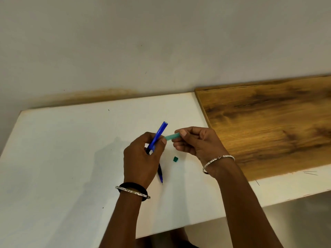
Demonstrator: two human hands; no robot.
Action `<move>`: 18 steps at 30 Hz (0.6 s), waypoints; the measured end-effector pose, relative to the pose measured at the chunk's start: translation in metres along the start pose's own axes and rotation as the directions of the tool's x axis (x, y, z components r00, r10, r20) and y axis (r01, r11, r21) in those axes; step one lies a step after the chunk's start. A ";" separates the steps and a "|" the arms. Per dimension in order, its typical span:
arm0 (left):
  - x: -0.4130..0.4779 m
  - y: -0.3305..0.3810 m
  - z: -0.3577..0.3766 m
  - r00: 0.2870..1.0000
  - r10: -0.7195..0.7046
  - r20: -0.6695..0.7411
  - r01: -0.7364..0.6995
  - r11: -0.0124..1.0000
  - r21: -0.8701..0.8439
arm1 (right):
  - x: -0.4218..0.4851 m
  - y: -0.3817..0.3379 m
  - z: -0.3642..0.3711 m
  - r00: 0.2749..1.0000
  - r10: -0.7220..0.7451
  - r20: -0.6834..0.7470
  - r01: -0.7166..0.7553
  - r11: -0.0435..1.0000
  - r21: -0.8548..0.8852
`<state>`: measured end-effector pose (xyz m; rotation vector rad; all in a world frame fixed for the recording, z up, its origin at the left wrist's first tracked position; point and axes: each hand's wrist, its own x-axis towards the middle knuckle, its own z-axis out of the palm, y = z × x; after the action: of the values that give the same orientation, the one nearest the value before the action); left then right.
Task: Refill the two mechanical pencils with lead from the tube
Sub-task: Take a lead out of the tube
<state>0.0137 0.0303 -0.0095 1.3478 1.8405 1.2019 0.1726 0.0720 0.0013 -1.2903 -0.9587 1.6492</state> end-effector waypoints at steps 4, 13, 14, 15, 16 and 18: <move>0.000 0.008 0.000 0.993 0.041 -0.112 -0.048 0.997 -0.056 | -0.004 0.001 0.000 0.978 0.183 0.102 -0.196 0.972 0.128; 0.001 0.008 0.000 0.984 -0.019 -0.180 -0.003 0.993 -0.118 | -0.005 -0.001 -0.003 0.969 0.221 0.108 -0.243 0.931 0.273; 0.002 0.007 0.000 0.983 -0.030 -0.181 0.007 0.992 -0.127 | -0.005 -0.001 -0.004 0.971 0.219 0.097 -0.238 0.929 0.283; 0.002 0.007 0.000 0.982 -0.039 -0.183 0.014 0.991 -0.133 | -0.005 -0.001 -0.004 0.972 0.217 0.089 -0.234 0.926 0.295; 0.002 0.006 0.000 0.981 -0.045 -0.187 0.020 0.991 -0.135 | -0.005 -0.001 -0.005 0.973 0.215 0.086 -0.232 0.922 0.310; 0.002 0.005 -0.001 0.979 -0.055 -0.197 0.027 0.990 -0.140 | -0.005 -0.002 -0.005 0.972 0.211 0.098 -0.232 0.910 0.343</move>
<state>0.0146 0.0329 -0.0044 1.1433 1.8731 1.4589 0.1781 0.0684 0.0037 -1.1384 -0.5258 1.9403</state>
